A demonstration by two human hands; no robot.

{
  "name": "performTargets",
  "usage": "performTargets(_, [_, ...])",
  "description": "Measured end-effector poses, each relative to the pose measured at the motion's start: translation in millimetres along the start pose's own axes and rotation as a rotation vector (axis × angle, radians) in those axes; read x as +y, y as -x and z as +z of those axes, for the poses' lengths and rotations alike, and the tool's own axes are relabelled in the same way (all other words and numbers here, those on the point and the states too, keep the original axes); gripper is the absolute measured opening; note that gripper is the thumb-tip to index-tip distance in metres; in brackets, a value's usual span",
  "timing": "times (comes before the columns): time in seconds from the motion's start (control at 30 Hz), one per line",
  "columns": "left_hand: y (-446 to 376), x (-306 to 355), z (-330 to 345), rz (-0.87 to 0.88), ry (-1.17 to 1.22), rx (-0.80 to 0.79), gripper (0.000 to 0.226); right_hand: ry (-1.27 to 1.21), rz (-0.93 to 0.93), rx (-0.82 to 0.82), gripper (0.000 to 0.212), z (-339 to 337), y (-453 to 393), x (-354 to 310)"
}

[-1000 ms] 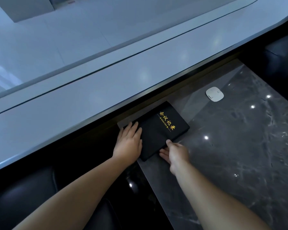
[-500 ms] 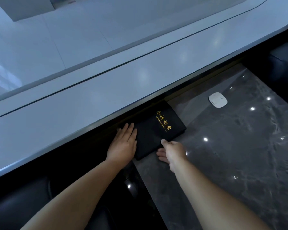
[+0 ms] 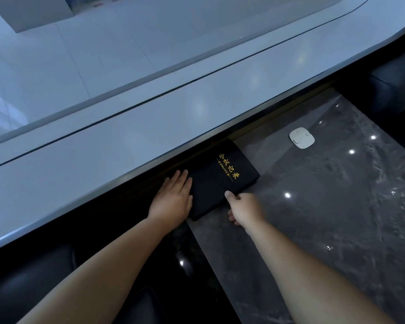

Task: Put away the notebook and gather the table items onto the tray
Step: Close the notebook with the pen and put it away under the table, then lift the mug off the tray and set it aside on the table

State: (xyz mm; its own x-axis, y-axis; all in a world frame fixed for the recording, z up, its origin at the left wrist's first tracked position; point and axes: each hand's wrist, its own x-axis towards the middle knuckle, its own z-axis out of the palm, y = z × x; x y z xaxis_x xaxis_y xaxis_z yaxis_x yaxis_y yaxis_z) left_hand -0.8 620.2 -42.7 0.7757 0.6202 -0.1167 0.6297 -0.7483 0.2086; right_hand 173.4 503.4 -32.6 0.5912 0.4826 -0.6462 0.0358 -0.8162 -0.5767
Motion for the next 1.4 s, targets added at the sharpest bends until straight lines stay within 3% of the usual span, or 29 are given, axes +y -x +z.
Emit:
performTargets(0.13, [-0.1,3.8,-12.6,-0.002,-0.018,0.004,0.053,0.346,-0.190,0.118,0.048,-14.6,19.9,14.3])
performTargets(0.27, [5.2,24.6,-23.8,0.090,-0.028,0.014,0.055,0.424,-0.391,0.234,0.033,-33.7,49.4,33.9])
performTargets(0.4, [14.1,63.8,-28.5,0.255,-0.084,0.006,0.058,0.596,-0.567,0.349,0.052,-61.4,81.3,66.0])
performTargets(0.67, [45.4,171.6,-6.1,0.617,-0.211,-0.119,0.073,0.752,-0.398,0.441,0.070,-108.3,157.8,166.1])
performTargets(1.0, [79.4,301.1,16.5,0.985,-0.287,-0.196,0.072,0.613,-0.128,0.658,0.069,-135.9,243.4,275.6])
performTargets(1.2, [104.0,372.2,24.3,1.090,-0.267,-0.186,0.070,0.562,-0.014,0.674,0.071,-156.8,274.3,328.9])
performTargets(1.4, [137.8,436.4,42.2,1.076,-0.219,-0.190,0.069,0.546,-0.016,0.683,0.069,-185.8,303.4,386.0])
